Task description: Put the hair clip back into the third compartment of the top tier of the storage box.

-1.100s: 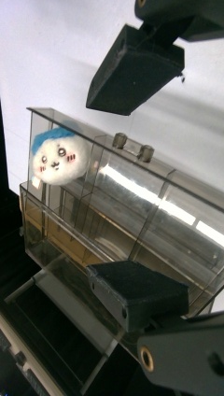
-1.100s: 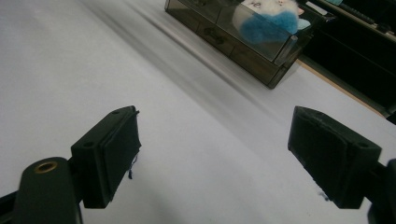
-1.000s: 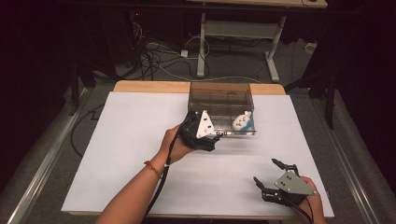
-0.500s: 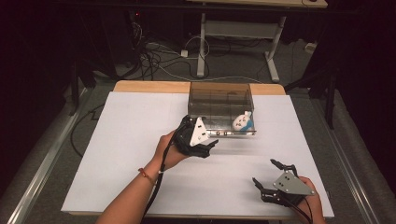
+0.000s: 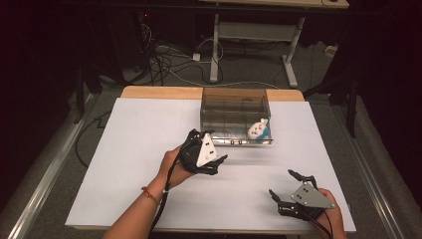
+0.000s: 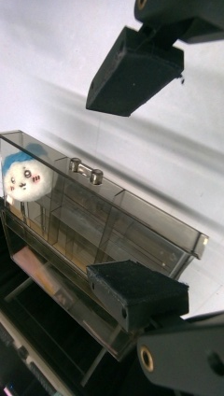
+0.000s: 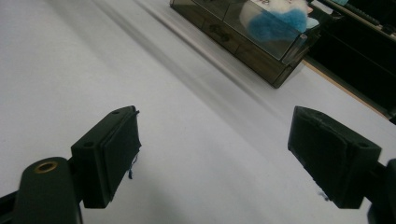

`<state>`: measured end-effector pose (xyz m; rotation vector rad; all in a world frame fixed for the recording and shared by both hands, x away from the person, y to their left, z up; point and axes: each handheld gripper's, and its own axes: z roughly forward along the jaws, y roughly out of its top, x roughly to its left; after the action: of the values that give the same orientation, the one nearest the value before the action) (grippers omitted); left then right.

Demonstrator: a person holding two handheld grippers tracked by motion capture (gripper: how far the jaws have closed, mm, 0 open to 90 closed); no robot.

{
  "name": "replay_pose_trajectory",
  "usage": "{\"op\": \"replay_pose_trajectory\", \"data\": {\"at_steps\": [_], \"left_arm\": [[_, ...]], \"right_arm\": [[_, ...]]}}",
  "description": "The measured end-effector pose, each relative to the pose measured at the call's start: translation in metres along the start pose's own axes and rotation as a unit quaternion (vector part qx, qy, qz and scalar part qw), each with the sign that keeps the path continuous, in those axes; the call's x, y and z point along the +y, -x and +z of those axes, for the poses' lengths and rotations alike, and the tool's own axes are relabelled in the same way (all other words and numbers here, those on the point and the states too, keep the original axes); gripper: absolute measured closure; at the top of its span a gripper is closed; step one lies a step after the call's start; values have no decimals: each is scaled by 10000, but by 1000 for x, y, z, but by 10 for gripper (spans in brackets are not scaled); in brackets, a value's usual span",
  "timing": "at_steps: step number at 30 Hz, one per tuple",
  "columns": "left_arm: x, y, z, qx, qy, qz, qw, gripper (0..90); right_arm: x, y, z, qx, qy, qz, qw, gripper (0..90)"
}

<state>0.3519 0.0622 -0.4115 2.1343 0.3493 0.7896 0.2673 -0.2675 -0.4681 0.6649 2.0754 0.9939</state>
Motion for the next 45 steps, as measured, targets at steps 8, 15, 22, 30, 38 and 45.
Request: {"op": "replay_pose_trajectory", "data": {"at_steps": [8, 15, 22, 30, 38, 45], "left_arm": [[-10, 2, -8, 59, 55, -57, 10000, 180], [-23, 1, -16, 78, 19, -109, 9999, 180], [-33, 2, -23, 76, -24, -159, 9998, 180], [-42, 3, -33, 94, -36, -184, 9998, 180], [-54, 4, -43, 151, -59, -277, 9995, 179], [-67, 4, -52, 230, -118, -412, 9988, 178]], "right_arm": [[0, -1, 1, 17, -17, -10, 10000, 170], [0, -1, 0, 23, -9, -24, 10000, 170], [1, -3, 0, 45, -10, -47, 10000, 170], [1, -4, 0, 40, -12, -64, 10000, 170], [2, -4, -1, 38, 9, -76, 10000, 170], [3, -6, 0, 50, 0, -93, 9999, 170]]}}
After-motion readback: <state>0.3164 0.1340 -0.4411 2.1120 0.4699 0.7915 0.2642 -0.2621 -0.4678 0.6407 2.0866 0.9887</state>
